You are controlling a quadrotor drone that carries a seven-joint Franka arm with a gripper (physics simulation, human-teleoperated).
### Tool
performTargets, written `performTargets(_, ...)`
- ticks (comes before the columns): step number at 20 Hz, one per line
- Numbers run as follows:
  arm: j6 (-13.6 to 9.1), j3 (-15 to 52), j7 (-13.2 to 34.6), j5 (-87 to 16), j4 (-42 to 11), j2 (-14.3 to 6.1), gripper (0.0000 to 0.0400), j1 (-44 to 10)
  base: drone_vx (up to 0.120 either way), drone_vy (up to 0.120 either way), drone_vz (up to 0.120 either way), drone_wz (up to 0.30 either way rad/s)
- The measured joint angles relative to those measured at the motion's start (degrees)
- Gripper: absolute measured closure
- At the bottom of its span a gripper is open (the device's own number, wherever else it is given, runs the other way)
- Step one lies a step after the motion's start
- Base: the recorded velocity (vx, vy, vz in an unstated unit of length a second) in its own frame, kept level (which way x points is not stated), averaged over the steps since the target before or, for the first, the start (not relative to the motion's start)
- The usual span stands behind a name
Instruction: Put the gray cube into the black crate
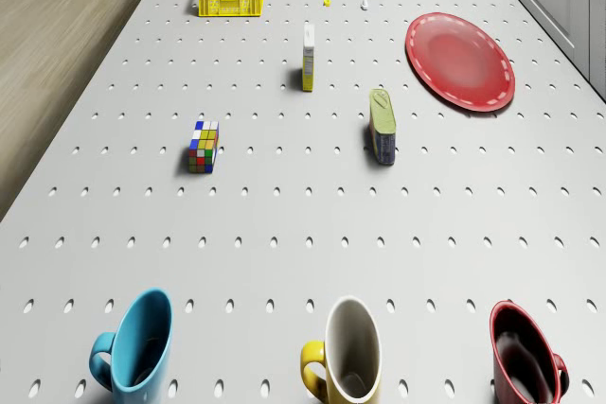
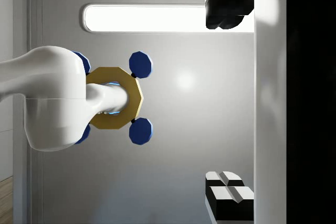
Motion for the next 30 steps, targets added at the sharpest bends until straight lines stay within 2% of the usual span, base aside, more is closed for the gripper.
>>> performTargets(9, -0.97, 0.05, -0.04, 0.03, 2.08, 0.71, 0.0, -0.09, 0.12, 0.0, 0.0, 0.0)
performTargets(30, -0.27, 0.28, -0.06, -0.17, 1.81, 0.23, 0.0, -0.25, 0.12, 0.0, 0.0, 0.0)
